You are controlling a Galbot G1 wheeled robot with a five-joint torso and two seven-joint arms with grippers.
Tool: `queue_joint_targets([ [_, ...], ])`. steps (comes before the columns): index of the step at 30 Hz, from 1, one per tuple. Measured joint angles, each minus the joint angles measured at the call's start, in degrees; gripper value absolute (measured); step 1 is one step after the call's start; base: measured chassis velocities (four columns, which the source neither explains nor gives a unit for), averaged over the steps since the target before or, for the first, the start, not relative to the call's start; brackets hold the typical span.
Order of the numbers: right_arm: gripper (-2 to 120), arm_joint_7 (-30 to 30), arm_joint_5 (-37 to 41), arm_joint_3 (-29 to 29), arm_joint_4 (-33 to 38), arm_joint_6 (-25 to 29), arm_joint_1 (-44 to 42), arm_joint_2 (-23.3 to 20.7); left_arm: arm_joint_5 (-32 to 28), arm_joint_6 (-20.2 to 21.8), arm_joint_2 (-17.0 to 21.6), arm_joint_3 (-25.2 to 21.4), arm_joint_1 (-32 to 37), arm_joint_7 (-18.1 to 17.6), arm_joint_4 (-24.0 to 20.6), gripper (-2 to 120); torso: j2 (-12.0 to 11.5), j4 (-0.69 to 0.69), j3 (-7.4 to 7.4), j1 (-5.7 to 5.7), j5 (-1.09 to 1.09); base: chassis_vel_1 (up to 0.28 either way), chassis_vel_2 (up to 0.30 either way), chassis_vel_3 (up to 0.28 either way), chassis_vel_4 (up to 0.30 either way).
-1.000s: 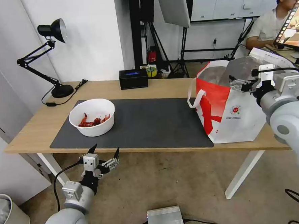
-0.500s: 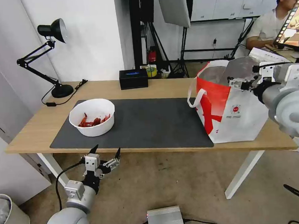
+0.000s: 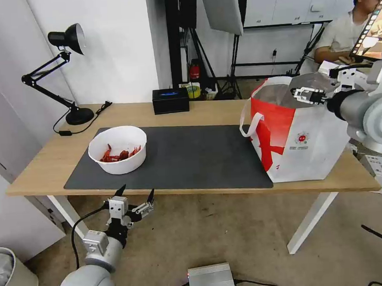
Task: Pick up the trash from the table and place it into the takeout bag.
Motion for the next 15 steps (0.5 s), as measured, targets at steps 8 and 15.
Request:
queue_joint_targets([
  [8,100,-5.49,-5.12,0.87,0.99,2.35,-2.08,0.09,0.03,-0.03,0.0,-0.24,0.22,0.0,-0.47,100,0.0,0.0,0.0,0.0,0.0,0.0,0.0,0.0,0.0],
  [15,100,-28.24,-23.46,3.91,3.37,20.78,-11.95,0.5,0.05,-0.06,-0.11,-0.48,0.43,0.0,-1.11,100,0.0,-0.01,0.0,0.0,0.0,0.0,0.0,0.0,0.0],
])
